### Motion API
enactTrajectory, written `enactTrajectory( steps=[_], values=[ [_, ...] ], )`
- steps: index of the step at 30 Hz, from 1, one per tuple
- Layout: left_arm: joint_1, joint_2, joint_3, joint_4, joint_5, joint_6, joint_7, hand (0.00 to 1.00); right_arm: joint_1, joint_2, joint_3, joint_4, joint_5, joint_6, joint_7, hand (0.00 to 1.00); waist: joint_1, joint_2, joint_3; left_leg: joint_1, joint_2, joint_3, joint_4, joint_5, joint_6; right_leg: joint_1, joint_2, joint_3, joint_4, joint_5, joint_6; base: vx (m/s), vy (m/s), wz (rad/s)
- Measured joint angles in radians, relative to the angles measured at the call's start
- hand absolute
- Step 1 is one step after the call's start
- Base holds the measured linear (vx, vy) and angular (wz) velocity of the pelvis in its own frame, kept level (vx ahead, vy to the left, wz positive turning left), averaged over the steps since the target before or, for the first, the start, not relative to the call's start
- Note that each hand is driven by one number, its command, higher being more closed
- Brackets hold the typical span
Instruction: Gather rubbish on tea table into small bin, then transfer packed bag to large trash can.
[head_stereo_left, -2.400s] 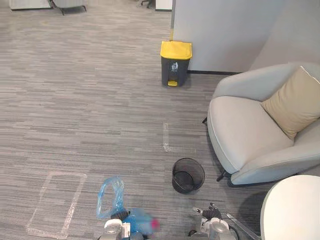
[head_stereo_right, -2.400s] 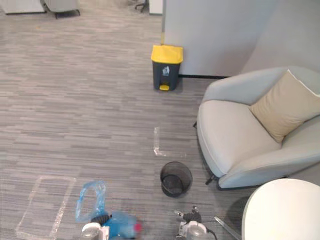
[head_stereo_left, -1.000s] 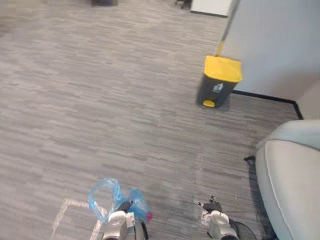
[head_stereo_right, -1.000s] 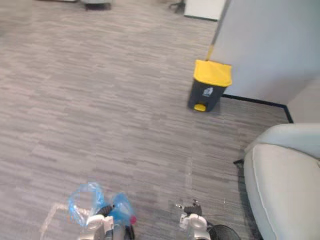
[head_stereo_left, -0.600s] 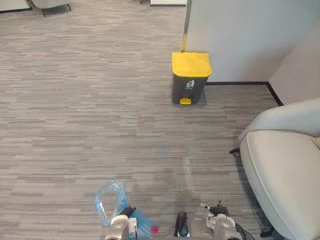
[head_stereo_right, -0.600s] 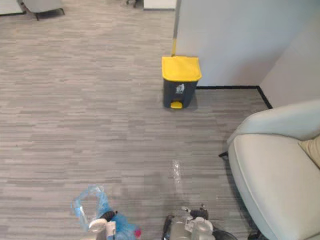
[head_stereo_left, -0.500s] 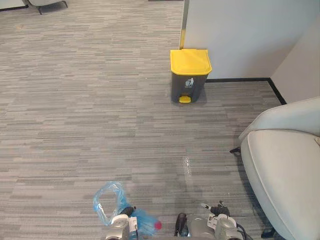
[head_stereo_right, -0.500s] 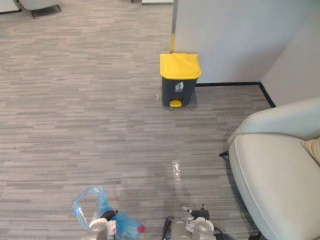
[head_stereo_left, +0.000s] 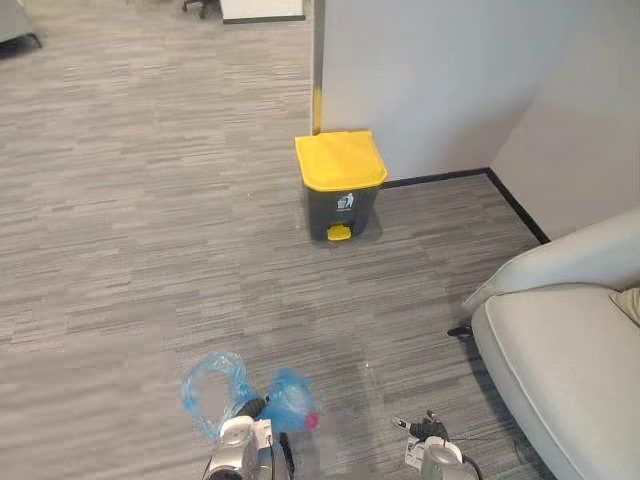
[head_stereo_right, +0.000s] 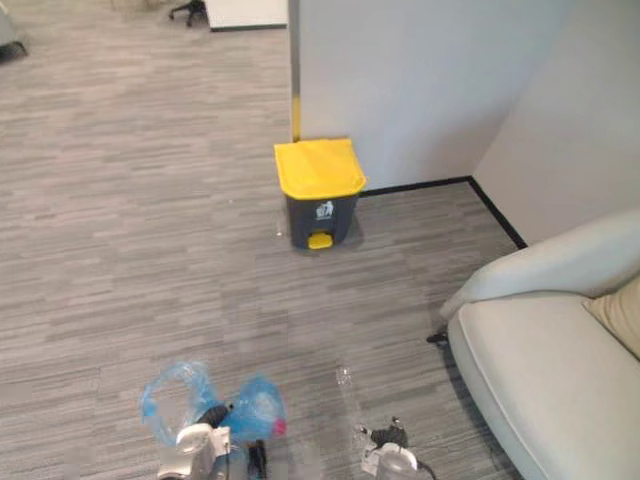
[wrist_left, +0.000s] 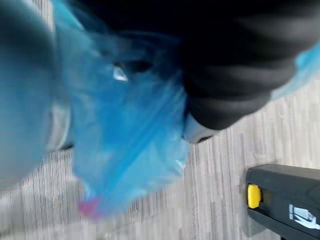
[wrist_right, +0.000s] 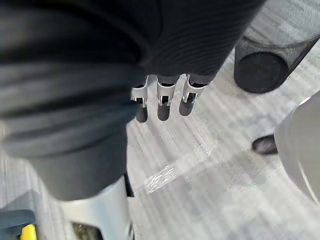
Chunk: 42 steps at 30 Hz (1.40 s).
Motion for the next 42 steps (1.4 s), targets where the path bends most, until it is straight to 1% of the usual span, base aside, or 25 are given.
enactTrajectory(
  steps=[1,3,4,6,8,9,10,11,13,16,17,18,20,22,24,26,29,31,33,34,35,37,39,41,42],
  values=[
    [-0.003,0.005,0.000,0.004,0.000,0.001,0.001,1.00,0.003,-0.005,0.006,0.002,-0.005,0.000,0.002,0.00,-0.011,0.008,0.006,0.056,-0.005,0.002,-0.028,-0.012,0.004,-0.094,-0.006,0.015,0.222,0.076,0.054,0.42,0.144,0.00],
    [-0.007,0.015,0.000,0.024,-0.001,0.004,0.010,1.00,0.007,-0.006,0.005,-0.013,-0.006,-0.003,0.005,0.00,-0.018,0.013,0.009,0.139,-0.011,0.003,-0.066,-0.015,0.006,-0.191,-0.008,-0.009,0.422,0.035,0.028,0.41,0.079,0.09],
    [0.000,0.018,0.000,0.039,-0.001,0.009,0.019,1.00,0.009,-0.006,0.008,-0.013,-0.006,-0.003,0.006,0.00,-0.019,0.013,0.008,0.209,-0.009,0.002,-0.110,-0.015,0.006,-0.261,-0.005,-0.068,0.454,0.002,-0.011,0.32,-0.020,0.10],
    [0.005,0.018,0.001,0.046,-0.002,0.010,0.019,1.00,0.004,-0.006,0.005,-0.016,-0.006,-0.005,0.005,0.00,-0.020,0.014,0.009,0.261,-0.003,0.000,-0.148,-0.015,0.005,-0.316,0.004,-0.117,0.395,-0.039,-0.048,0.33,-0.072,0.19],
    [0.009,0.019,0.002,0.054,-0.002,0.010,0.019,1.00,-0.004,-0.006,0.007,-0.014,-0.006,-0.006,0.006,0.00,-0.024,0.012,0.008,0.301,0.006,-0.008,-0.180,-0.015,0.004,-0.357,0.026,-0.170,0.204,-0.037,-0.068,0.33,-0.186,0.27],
    [0.011,0.018,0.002,0.056,-0.003,0.010,0.019,1.00,-0.006,-0.006,0.007,-0.013,-0.006,-0.005,0.006,0.00,-0.025,0.009,0.007,0.310,0.003,-0.019,-0.190,-0.016,-0.007,-0.358,0.036,-0.184,0.102,0.000,-0.077,0.33,-0.227,0.35],
    [0.007,0.025,0.009,0.061,-0.002,0.006,0.018,1.00,-0.002,-0.006,0.008,-0.002,-0.006,-0.005,0.007,0.00,-0.032,-0.015,0.007,0.325,-0.023,-0.054,-0.201,-0.024,-0.041,-0.345,0.044,-0.179,-0.054,0.103,-0.118,0.32,-0.203,0.18],
    [0.002,0.002,0.021,0.072,-0.003,0.009,0.018,1.00,-0.014,-0.033,-0.006,0.008,-0.006,-0.005,0.007,0.00,-0.030,0.037,0.008,0.340,0.009,-0.095,-0.216,-0.029,-0.053,-0.327,0.073,-0.189,-0.044,0.093,-0.131,0.32,-0.191,0.06],
    [0.007,-0.019,0.023,0.077,-0.002,0.009,0.018,1.00,-0.016,-0.054,-0.010,0.010,-0.005,-0.003,0.005,0.00,-0.030,0.062,0.007,0.341,0.033,-0.137,-0.203,-0.027,-0.055,-0.321,0.098,-0.197,-0.043,0.037,-0.134,0.28,-0.191,-0.09],
    [0.009,-0.017,0.022,0.076,-0.001,0.008,0.016,1.00,-0.013,-0.050,-0.022,0.013,-0.006,-0.004,0.005,0.00,-0.047,0.066,0.009,0.287,0.079,-0.203,-0.022,-0.015,-0.070,-0.248,0.112,-0.243,-0.063,-0.014,-0.131,0.28,-0.231,0.38],
    [0.003,-0.017,0.023,0.064,-0.001,0.009,0.015,1.00,-0.005,-0.049,-0.021,0.016,-0.005,-0.003,0.004,0.00,-0.054,0.064,0.014,0.198,0.116,-0.246,0.184,0.022,-0.110,-0.182,0.122,-0.276,-0.101,-0.021,-0.138,0.23,-0.161,0.65],
    [0.003,-0.016,0.023,0.041,-0.001,0.009,0.015,1.00,-0.001,-0.051,-0.009,0.026,-0.005,-0.003,0.000,0.00,-0.047,0.055,0.019,0.118,0.152,-0.246,0.362,0.060,-0.122,-0.137,0.135,-0.286,-0.135,-0.024,-0.151,0.18,-0.111,0.48],
    [0.009,-0.017,0.025,0.010,-0.001,0.008,0.015,1.00,-0.002,-0.048,0.005,0.027,-0.004,-0.002,-0.002,0.00,-0.029,0.047,0.024,0.028,0.181,-0.200,0.503,0.028,-0.108,-0.078,0.146,-0.283,-0.180,-0.034,-0.164,0.26,0.003,-0.09],
    [0.010,-0.017,0.022,-0.005,-0.001,0.006,0.015,1.00,-0.001,-0.044,0.003,0.027,-0.002,-0.001,-0.003,0.00,-0.025,0.047,0.024,-0.035,0.177,-0.109,0.457,-0.019,-0.074,-0.026,0.139,-0.265,-0.229,-0.031,-0.160,0.33,0.089,-0.28],
    [0.011,-0.017,0.022,-0.013,-0.001,0.006,0.015,1.00,0.000,-0.042,-0.004,0.027,-0.002,-0.001,-0.003,0.00,-0.020,0.049,0.025,-0.061,0.166,-0.059,0.331,-0.026,-0.066,0.001,0.128,-0.257,-0.250,-0.024,-0.136,0.24,0.136,-0.26],
    [0.009,-0.011,0.010,-0.016,0.002,0.001,0.013,1.00,0.004,-0.042,-0.007,0.029,-0.001,0.000,-0.003,0.00,-0.012,0.042,0.024,-0.038,0.094,-0.047,0.037,0.073,-0.047,0.027,0.096,-0.218,-0.249,-0.050,-0.069,0.33,0.227,-0.25],
    [0.001,0.012,0.000,-0.015,0.002,-0.001,0.015,1.00,0.019,-0.006,-0.013,0.031,-0.001,0.000,-0.002,0.00,-0.013,-0.009,-0.008,-0.015,0.017,-0.020,-0.011,0.066,-0.016,0.066,0.048,-0.178,-0.346,-0.017,-0.045,0.38,0.183,0.10],
    [0.001,0.008,-0.001,-0.007,0.002,0.002,0.015,1.00,0.010,-0.005,-0.023,0.030,-0.003,-0.001,-0.001,0.00,-0.012,-0.006,-0.007,0.000,0.001,-0.010,-0.009,0.054,-0.002,0.080,0.030,-0.171,-0.341,-0.002,-0.036,0.34,0.165,-0.12],
    [0.011,0.007,-0.026,0.003,0.002,0.002,0.016,1.00,0.008,-0.007,-0.034,0.028,-0.005,-0.001,-0.001,0.00,-0.003,0.028,0.001,0.093,-0.011,0.006,-0.077,0.008,-0.011,-0.003,0.014,-0.117,-0.101,0.003,-0.026,0.26,0.148,-0.32],
    [0.013,0.010,-0.038,0.003,0.002,0.002,0.016,1.00,0.007,-0.006,-0.033,0.021,-0.005,-0.001,0.000,0.00,-0.003,0.027,0.002,0.110,-0.017,0.010,-0.092,0.005,-0.010,-0.041,0.006,-0.103,-0.007,0.010,-0.016,0.28,0.124,-0.07],
    [0.016,0.021,-0.063,0.006,0.002,0.003,0.016,1.00,0.004,-0.005,-0.031,0.005,-0.005,-0.004,0.000,0.00,-0.009,0.022,0.011,0.156,-0.030,0.005,-0.110,-0.010,-0.004,-0.135,-0.023,-0.076,0.216,0.067,0.030,0.23,0.064,0.11],
    [0.027,0.037,-0.066,0.012,0.002,0.010,0.018,1.00,0.014,-0.006,-0.029,-0.016,-0.005,-0.007,0.000,0.00,-0.016,0.019,0.017,0.229,-0.031,-0.004,-0.120,-0.046,-0.012,-0.235,-0.021,-0.051,0.425,0.037,0.004,0.26,0.006,0.16],
    [0.027,0.040,-0.065,0.014,0.002,0.010,0.018,1.00,0.009,-0.009,-0.031,-0.019,-0.005,-0.011,0.000,0.00,-0.022,0.019,0.017,0.271,-0.025,-0.021,-0.128,-0.076,-0.021,-0.306,-0.009,-0.074,0.453,-0.009,-0.019,0.30,-0.070,0.25],
    [0.024,0.035,-0.057,0.021,0.002,0.010,0.018,1.00,-0.003,-0.017,-0.030,-0.019,-0.005,-0.012,0.000,0.00,-0.027,0.025,0.020,0.314,-0.006,-0.031,-0.150,-0.078,-0.031,-0.363,0.021,-0.114,0.377,-0.055,-0.053,0.37,-0.158,0.34],
    [0.024,0.036,-0.056,0.029,0.002,0.010,0.018,1.00,-0.010,-0.019,-0.030,-0.018,-0.005,-0.012,0.000,0.00,-0.042,0.031,0.022,0.352,0.022,-0.053,-0.174,-0.077,-0.033,-0.380,0.068,-0.153,0.219,-0.049,-0.076,0.39,-0.214,0.42]
  ],
)
